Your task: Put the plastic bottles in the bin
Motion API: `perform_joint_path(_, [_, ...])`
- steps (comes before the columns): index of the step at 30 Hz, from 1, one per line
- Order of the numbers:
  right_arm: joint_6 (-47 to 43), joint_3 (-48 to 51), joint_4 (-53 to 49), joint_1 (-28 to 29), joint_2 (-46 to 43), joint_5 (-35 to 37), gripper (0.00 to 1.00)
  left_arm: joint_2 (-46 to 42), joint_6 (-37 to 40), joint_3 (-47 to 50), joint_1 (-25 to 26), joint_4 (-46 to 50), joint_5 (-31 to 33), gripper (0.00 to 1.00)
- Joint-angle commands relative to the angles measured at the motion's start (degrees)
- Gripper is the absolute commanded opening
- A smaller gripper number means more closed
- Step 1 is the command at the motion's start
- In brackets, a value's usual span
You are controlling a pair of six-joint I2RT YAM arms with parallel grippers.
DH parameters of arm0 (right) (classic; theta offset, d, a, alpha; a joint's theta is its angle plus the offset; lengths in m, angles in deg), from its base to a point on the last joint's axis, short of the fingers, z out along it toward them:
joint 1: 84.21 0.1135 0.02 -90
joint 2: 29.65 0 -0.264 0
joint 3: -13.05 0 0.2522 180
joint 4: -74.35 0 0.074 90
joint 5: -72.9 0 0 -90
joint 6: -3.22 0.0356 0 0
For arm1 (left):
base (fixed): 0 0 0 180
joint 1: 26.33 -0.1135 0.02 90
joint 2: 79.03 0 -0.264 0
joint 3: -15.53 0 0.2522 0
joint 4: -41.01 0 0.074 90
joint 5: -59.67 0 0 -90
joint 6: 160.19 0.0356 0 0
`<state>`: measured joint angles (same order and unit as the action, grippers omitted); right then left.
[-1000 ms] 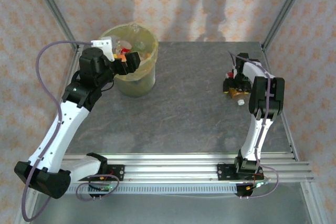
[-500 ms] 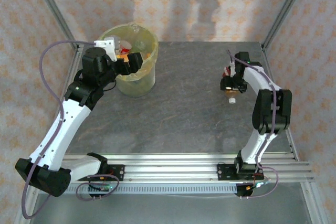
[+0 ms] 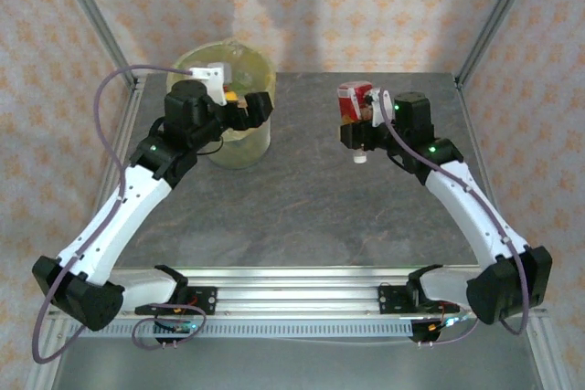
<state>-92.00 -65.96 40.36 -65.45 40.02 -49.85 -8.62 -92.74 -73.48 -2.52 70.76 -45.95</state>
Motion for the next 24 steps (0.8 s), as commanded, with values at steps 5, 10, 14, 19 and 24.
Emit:
perform_joint_path(5, [3.4,-0.2,9.9,6.7,-1.6,-3.5,0.56,2.5,-2.6,-3.1,4.5,-10.6,-8.8,1.00])
perform_joint_path(10, [4.0,-0.7,12.0,9.7,-1.3,-3.2,0.56,2.8,0.6,-4.1,7.7,-11.1,-8.8,1.00])
perform_joint_path(14, [4.2,-1.2,13.0,11.3,-0.5,-2.7,0.56,3.5,1.1,-4.4,8.7,-10.7,-8.5,1.00])
perform_joint_path(19, [4.3,-2.3,13.0,12.3,0.6,-2.7,0.56,5.3,2.0,-6.6,10.0,-10.0,-10.5,1.00])
perform_joint_path(24, [4.7,-2.7,13.3,12.7,0.7,-2.8,0.56,7.7,2.9,-9.0,11.2,-8.3,-11.8,1.00])
